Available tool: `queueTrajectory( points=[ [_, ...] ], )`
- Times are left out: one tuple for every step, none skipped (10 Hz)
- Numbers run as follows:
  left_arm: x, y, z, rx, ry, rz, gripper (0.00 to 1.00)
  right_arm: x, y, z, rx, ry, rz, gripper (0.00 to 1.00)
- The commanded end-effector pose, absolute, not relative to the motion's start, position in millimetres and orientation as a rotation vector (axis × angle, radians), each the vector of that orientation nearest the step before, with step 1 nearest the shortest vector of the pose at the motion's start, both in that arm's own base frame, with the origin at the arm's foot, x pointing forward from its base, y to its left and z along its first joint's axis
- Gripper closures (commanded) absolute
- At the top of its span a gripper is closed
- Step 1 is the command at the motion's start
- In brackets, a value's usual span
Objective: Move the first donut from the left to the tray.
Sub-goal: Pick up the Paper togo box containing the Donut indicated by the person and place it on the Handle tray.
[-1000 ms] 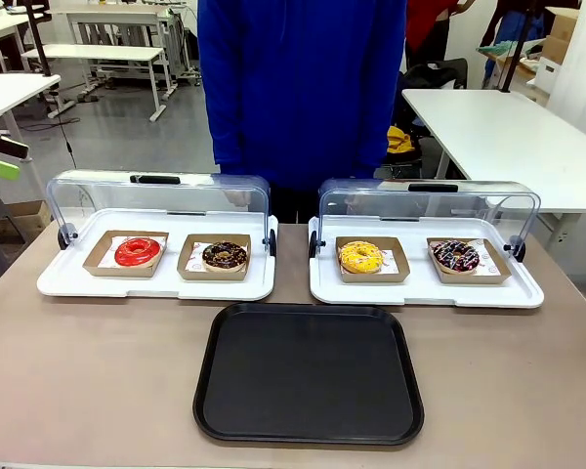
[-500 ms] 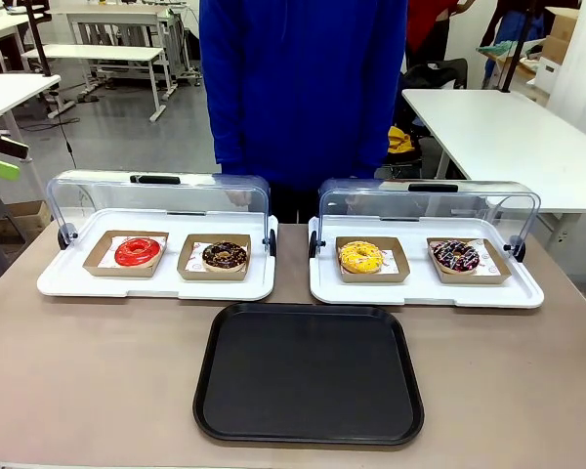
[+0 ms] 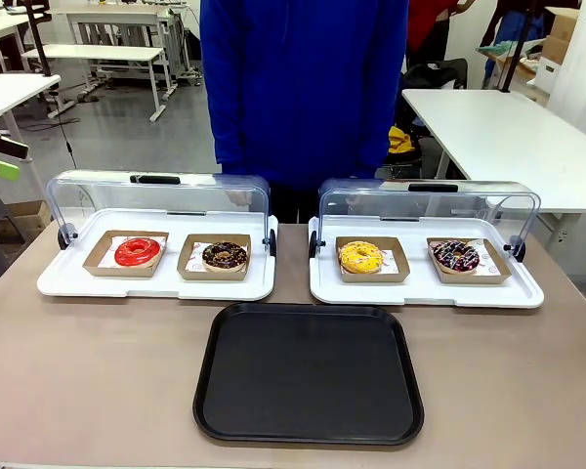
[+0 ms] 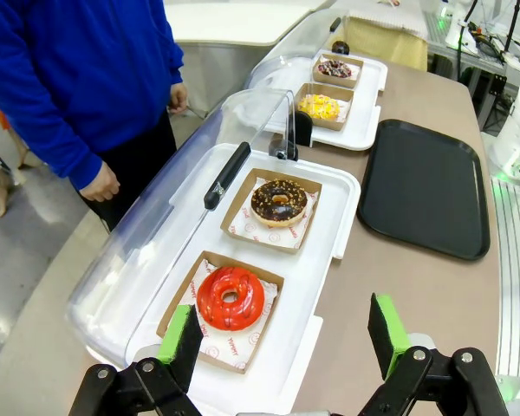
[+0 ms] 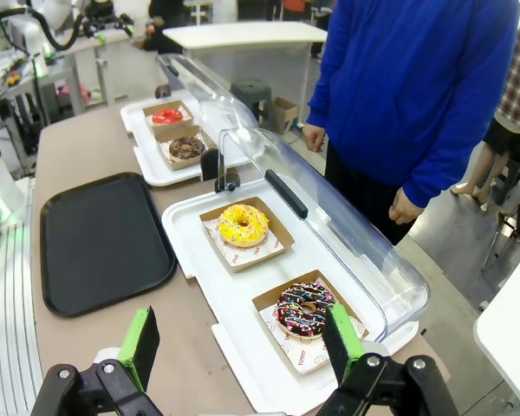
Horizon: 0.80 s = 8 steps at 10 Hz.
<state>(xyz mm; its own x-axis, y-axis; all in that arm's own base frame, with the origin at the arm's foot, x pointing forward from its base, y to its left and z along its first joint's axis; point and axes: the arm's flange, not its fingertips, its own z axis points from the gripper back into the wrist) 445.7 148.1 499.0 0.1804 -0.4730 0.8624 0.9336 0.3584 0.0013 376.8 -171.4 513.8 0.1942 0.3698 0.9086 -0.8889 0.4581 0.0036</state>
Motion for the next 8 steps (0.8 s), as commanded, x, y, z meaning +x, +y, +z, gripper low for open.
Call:
queueTrajectory(
  points=[
    [445.9, 147.6, 498.6, -0.633, -0.918, -1.095, 0.00, 379.6, -171.9, 513.5, 0.624, -1.053, 0.982, 0.00],
    [445.9, 147.6, 498.6, -0.633, -0.918, -1.095, 0.00, 379.6, -171.9, 513.5, 0.624, -1.053, 0.982, 0.00],
    [445.9, 147.6, 498.6, -0.633, -0.918, -1.095, 0.00, 379.6, -171.9, 513.5, 0.624, -1.053, 0.982, 0.00],
    [445.9, 147.6, 498.6, -0.633, -0.918, -1.095, 0.00, 379.6, -171.9, 513.5, 0.624, -1.053, 0.982, 0.00],
    [445.9, 147.6, 498.6, -0.633, -0.918, -1.095, 0.00, 379.6, -171.9, 513.5, 0.624, -1.053, 0.982, 0.00],
    [445.9, 147.6, 498.6, -0.633, -0.918, -1.095, 0.00, 379.6, -171.9, 513.5, 0.624, -1.053, 0.982, 0.00],
    [445.9, 147.6, 498.6, -0.633, -0.918, -1.095, 0.00, 379.6, -171.9, 513.5, 0.624, -1.053, 0.982, 0.00],
    [445.9, 147.6, 498.6, -0.633, -0.918, -1.095, 0.00, 379.6, -171.9, 513.5, 0.624, -1.053, 0.982, 0.00]
  ],
)
